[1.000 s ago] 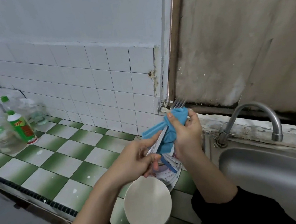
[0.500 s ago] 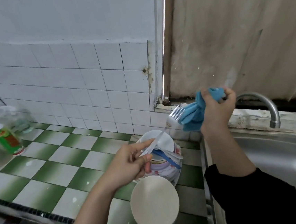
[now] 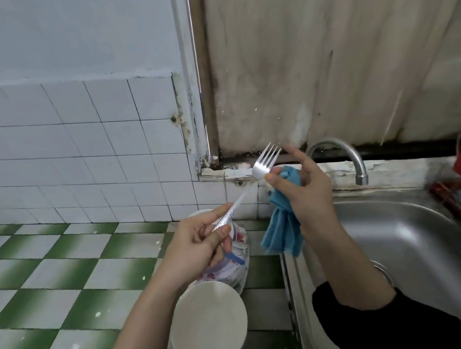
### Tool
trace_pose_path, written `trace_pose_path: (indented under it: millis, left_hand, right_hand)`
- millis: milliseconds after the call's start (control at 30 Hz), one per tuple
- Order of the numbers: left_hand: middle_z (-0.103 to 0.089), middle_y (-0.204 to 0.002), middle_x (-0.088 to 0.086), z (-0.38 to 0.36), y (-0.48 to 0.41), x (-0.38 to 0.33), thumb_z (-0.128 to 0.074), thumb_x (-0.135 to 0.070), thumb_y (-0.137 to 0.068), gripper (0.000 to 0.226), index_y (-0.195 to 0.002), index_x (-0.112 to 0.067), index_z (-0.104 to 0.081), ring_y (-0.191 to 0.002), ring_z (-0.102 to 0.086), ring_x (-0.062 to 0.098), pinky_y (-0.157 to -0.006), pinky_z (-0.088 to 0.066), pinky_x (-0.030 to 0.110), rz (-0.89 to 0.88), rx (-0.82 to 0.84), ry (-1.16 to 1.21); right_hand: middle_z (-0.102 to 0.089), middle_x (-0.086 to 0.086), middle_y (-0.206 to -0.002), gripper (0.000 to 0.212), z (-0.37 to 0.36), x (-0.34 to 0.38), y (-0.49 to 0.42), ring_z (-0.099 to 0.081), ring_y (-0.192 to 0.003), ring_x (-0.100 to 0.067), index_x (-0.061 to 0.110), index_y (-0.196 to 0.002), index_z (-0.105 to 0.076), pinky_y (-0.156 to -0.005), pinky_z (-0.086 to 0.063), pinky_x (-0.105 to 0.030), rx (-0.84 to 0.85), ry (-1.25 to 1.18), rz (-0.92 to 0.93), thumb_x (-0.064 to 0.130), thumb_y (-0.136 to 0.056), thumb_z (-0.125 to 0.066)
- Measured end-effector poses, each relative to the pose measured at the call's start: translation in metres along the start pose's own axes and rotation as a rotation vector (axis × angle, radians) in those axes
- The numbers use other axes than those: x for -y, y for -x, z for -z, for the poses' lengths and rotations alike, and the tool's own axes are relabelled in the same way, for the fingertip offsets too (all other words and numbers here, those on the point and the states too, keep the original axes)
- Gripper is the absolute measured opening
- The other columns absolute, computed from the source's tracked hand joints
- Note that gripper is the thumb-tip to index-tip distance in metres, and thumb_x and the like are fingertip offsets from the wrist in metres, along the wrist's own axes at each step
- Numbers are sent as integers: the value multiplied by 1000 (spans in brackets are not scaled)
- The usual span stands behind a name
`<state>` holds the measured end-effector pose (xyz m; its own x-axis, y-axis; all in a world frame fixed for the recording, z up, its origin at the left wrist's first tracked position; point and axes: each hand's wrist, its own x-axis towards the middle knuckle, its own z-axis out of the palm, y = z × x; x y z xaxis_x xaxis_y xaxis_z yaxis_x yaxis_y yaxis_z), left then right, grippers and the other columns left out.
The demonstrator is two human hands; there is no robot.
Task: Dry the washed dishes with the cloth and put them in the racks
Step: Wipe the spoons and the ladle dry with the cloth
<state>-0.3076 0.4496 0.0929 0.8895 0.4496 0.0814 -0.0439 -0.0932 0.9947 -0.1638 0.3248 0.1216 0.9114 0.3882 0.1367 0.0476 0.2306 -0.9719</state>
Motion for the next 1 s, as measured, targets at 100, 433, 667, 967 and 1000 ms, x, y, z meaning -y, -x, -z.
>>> trace_pose_path:
  millis: [100,433,667,967,1000]
  left_hand:
    - [-58,-55,5,-30,-6,-2,-48,5,-97,40,-114,-28,-63,-35,-37,11,-39,-34,17,6,41,-2]
    - [-70,-70,6,-175,-28,4,-50,-1,-97,38,-130,-19,-54,-59,-64,17,-56,-51,24,48,226,-17]
    - [-72,-101,-5,-273,-55,-28,-61,-7,-93,36,-119,-32,-60,-91,-66,-1,-92,-48,19,-127,215,-237]
    - [-60,-65,-6,-366,-107,-74,-70,-3,-85,23,-77,-25,-65,-65,-54,11,-75,-56,38,-312,71,-380]
    - [-59,-64,-7,-374,-109,-75,-70,-3,-85,25,-74,-24,-64,-65,-55,13,-76,-56,39,-317,66,-367]
  right_hand:
    - [-66,-4,-88,55,26,9,-1,-62,-72,-10,44,-117,-61,-66,-57,-23,-18,66,121,7,-80,-78]
    - [-70,13,-95,46,151,39,-11,-65,-82,-2,37,-114,-67,-81,-57,-24,-181,314,383,7,-80,-77]
    - [-68,17,-91,46,241,59,-13,-65,-83,-4,43,-105,-66,-78,-53,-17,-127,447,502,4,-82,-73]
    - [-68,17,-89,41,321,71,-29,-62,-81,2,29,-108,-71,-79,-51,-16,-135,477,615,-1,-81,-73]
    - [-68,16,-90,41,329,72,-32,-63,-81,1,26,-110,-72,-79,-51,-16,-143,487,631,-2,-80,-73]
